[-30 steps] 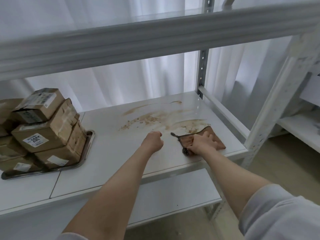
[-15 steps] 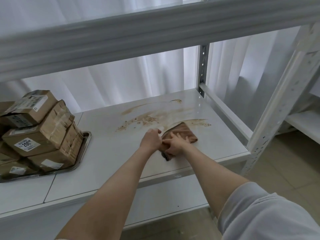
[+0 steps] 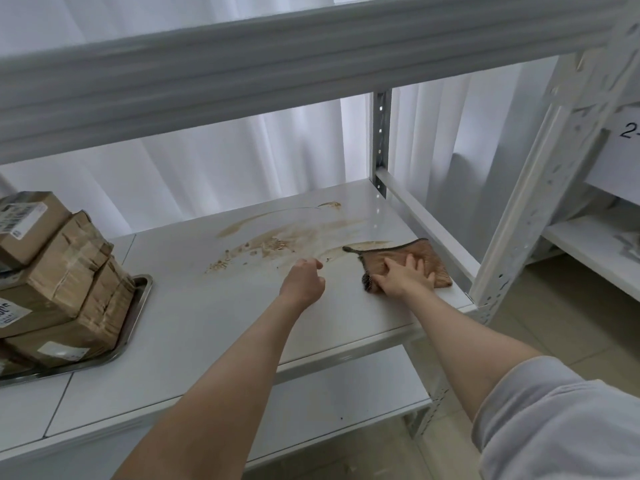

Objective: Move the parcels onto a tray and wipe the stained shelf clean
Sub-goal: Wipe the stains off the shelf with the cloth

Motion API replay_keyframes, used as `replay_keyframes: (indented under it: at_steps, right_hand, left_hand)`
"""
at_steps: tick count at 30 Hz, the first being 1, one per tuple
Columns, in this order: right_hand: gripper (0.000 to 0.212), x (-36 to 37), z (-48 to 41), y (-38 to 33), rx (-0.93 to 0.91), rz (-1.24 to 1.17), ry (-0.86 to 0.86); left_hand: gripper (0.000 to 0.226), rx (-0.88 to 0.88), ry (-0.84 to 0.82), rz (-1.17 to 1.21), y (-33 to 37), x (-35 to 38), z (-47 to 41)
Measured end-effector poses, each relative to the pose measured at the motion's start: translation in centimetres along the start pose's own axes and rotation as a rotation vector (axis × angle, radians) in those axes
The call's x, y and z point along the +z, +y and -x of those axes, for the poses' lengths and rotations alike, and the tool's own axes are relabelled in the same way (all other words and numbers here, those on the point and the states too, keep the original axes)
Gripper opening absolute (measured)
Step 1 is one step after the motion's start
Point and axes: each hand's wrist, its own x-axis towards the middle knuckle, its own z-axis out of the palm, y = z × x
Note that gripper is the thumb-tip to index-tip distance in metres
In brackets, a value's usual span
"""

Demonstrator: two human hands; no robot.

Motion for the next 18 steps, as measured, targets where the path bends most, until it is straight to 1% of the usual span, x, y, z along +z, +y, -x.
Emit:
replay_keyframes:
  at_steps: [3,5,9,12,14,16,18]
  right_hand:
    - [0.066,0.2,-0.8,-1.1,0.065,-0.019,0.016]
    - [0.066,0.3,-1.2,-2.2,0.036,-0.014,0.000]
    - [0.059,0.7,-2.0,-5.1,-0.172,0.030,-0.075]
    - [0.055,1.4,-1.6,-7.9,-0.400,0.072,-0.145]
    - [0.048,1.8,-1.0,-9.0,-0.539,0.070,-0.192]
    - [0.042,2.1,-0.9,-8.8,-0.607,-0.038,-0.203]
    - [0.032,1.8,-1.1,-7.3,-0.576,-0.135,-0.133]
  left_hand:
    - [0.041,0.002,0.024,0.000,-0.4,0.0,-0.1]
    - [0.040,0.006,0.060,0.006,-0.8,-0.1,-0.2]
    - [0.034,0.036,0.190,0.043,-1.3,-0.1,-0.3]
    - [0.033,0.048,0.267,0.066,-1.7,-0.2,-0.5]
    - [0.033,0.029,0.292,0.090,-1.7,-0.3,-0.8]
    - [0.035,0.020,0.289,0.100,-1.6,-0.4,-1.0]
    - [0.037,0.027,0.268,0.095,-1.2,-0.2,-1.4]
